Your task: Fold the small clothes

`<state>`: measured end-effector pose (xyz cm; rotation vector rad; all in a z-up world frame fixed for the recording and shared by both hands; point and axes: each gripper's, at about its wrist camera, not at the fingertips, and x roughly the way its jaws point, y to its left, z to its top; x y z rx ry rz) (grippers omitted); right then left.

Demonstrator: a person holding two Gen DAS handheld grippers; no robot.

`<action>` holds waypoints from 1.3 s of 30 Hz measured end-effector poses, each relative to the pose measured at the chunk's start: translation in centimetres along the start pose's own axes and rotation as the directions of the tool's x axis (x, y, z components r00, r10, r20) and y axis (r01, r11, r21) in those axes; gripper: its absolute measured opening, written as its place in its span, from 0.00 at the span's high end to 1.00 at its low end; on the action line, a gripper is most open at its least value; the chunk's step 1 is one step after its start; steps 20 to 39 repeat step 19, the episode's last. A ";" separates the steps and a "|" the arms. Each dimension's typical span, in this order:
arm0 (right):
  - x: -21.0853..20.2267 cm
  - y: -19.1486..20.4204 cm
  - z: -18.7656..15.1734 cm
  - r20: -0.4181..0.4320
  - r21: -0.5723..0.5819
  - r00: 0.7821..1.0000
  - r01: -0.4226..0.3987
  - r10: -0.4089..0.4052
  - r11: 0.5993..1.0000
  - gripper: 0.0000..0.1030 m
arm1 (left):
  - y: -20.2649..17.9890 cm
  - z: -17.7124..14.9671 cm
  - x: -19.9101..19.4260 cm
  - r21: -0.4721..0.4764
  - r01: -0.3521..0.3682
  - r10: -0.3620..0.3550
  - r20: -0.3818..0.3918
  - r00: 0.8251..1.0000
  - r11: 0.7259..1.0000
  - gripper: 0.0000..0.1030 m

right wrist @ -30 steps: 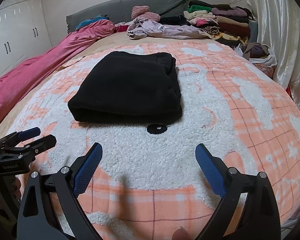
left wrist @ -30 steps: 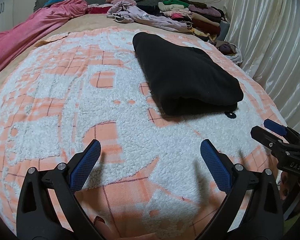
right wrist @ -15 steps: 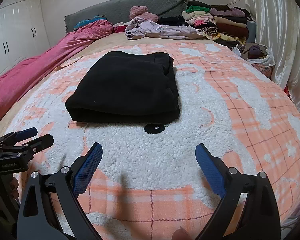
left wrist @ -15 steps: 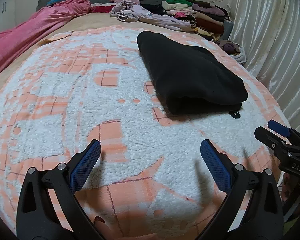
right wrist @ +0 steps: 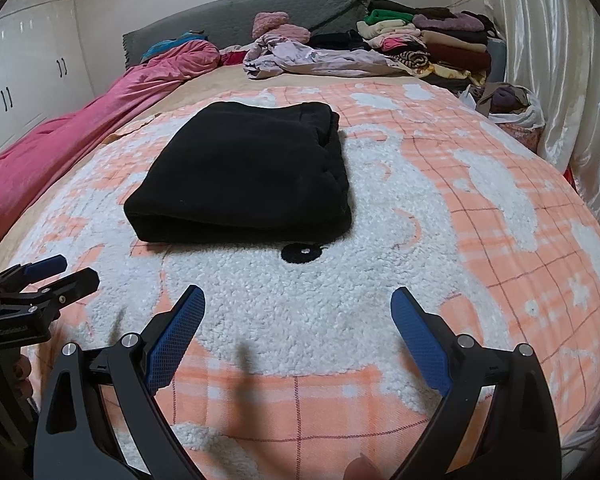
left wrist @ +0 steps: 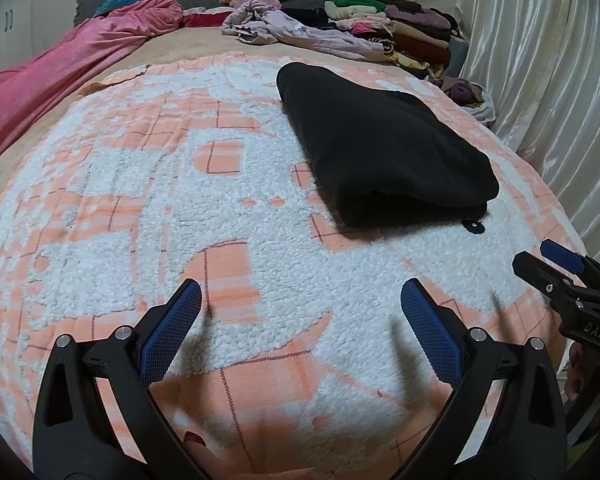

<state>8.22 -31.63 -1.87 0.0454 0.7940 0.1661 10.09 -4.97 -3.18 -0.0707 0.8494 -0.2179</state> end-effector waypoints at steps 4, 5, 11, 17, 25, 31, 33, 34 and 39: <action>-0.1 -0.2 -0.1 0.004 0.011 1.000 0.019 -0.019 1.000 0.09 | 0.2 0.0 0.0 0.006 -0.013 0.013 -0.011 1.000 1.000 0.09; -0.1 -0.3 -0.1 0.006 0.014 1.000 0.026 -0.027 1.000 0.09 | 0.3 -0.1 -0.1 0.009 -0.019 0.019 -0.012 1.000 1.000 0.09; -1.4 -3.8 -0.5 0.021 0.108 0.991 0.132 -0.135 0.985 0.09 | 2.9 0.4 -0.9 -0.046 0.004 -0.005 -0.013 1.000 0.999 0.09; -6.5 -15.1 -3.8 0.002 0.364 0.911 0.384 -0.413 0.849 0.04 | 11.8 2.1 -2.1 -0.193 -0.062 0.055 -0.040 0.998 0.979 0.09; -8.7 -19.5 -5.9 -0.036 0.437 0.845 0.493 -0.533 0.752 0.04 | 15.7 2.5 -2.8 -0.225 -0.133 0.126 -0.046 0.991 0.965 0.09; -8.7 -19.5 -5.9 -0.036 0.437 0.845 0.493 -0.533 0.752 0.04 | 15.7 2.5 -2.8 -0.225 -0.133 0.126 -0.046 0.991 0.965 0.09; -8.7 -19.5 -5.9 -0.036 0.437 0.845 0.493 -0.533 0.752 0.04 | 15.7 2.5 -2.8 -0.225 -0.133 0.126 -0.046 0.991 0.965 0.09; -8.7 -19.5 -5.9 -0.036 0.437 0.845 0.493 -0.533 0.752 0.04 | 15.7 2.5 -2.8 -0.225 -0.133 0.126 -0.046 0.991 0.965 0.09; -8.7 -19.5 -5.9 -0.036 0.437 0.845 0.493 -0.533 0.752 0.04 | 15.7 2.5 -2.8 -0.225 -0.133 0.126 -0.046 0.991 0.965 0.09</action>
